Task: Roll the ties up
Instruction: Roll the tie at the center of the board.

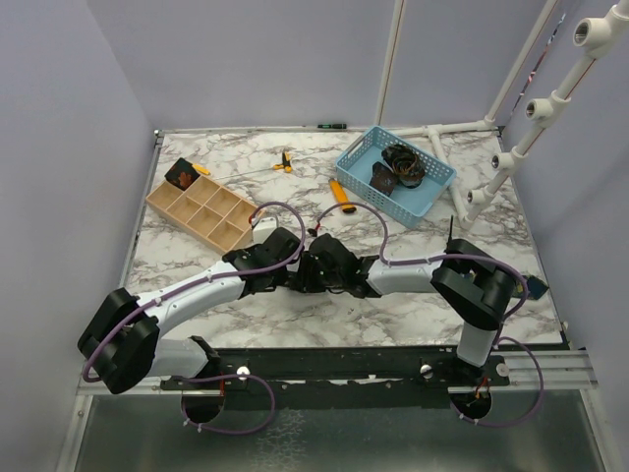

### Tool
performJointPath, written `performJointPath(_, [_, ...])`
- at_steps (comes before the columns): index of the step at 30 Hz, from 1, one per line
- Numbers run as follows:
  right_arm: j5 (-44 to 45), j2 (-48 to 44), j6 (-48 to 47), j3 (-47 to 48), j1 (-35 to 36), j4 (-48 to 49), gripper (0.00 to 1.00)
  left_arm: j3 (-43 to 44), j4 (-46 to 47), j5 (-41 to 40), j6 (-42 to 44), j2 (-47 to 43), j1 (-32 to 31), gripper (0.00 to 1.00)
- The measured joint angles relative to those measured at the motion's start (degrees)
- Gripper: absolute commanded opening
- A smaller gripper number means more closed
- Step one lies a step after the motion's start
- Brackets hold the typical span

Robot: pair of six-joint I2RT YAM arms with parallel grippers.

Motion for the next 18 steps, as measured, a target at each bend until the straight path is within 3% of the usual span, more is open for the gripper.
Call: performJointPath(18, [0.07,6.01,-0.57,7.30,0.07,-2.45,0.14,-0.02,-0.92,-0.09,-0.46,-0.81,0.00,0.00])
